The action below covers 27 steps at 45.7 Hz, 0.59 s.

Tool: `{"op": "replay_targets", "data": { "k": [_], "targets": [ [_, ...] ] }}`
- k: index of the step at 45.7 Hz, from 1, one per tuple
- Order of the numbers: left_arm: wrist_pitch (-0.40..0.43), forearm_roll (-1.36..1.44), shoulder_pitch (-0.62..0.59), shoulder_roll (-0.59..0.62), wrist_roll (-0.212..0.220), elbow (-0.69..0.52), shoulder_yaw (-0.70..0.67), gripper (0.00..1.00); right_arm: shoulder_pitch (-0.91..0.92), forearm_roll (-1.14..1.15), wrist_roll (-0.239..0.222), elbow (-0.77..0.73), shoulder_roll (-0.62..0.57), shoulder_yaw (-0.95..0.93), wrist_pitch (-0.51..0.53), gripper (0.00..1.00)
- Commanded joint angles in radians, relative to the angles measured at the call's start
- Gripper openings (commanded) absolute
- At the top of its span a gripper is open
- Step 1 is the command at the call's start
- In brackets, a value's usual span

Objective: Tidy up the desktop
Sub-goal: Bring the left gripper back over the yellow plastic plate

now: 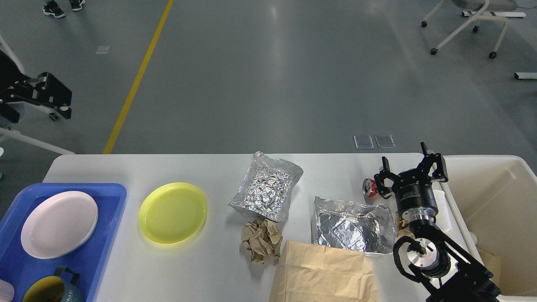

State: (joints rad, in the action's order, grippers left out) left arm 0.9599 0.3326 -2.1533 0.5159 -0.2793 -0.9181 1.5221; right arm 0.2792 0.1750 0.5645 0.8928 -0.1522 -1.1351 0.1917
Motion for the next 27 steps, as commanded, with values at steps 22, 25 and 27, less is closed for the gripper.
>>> {"op": "replay_targets", "data": {
  "k": [22,25,27],
  "targets": [
    [0.0,-0.411,-0.55,-0.226,0.008,-0.65,0.128,0.95,0.0,0.0,0.0,0.0,0.0,0.0,0.0,1.0],
    [0.0,-0.411,-0.545,-0.252,0.011,-0.656,0.128,0.94,0.0,0.0,0.0,0.0,0.0,0.0,0.0,1.0],
    [0.0,-0.411,-0.539,-0.266,0.014,-0.656,0.13,0.93,0.0,0.0,0.0,0.0,0.0,0.0,0.0,1.0]
  ]
}}
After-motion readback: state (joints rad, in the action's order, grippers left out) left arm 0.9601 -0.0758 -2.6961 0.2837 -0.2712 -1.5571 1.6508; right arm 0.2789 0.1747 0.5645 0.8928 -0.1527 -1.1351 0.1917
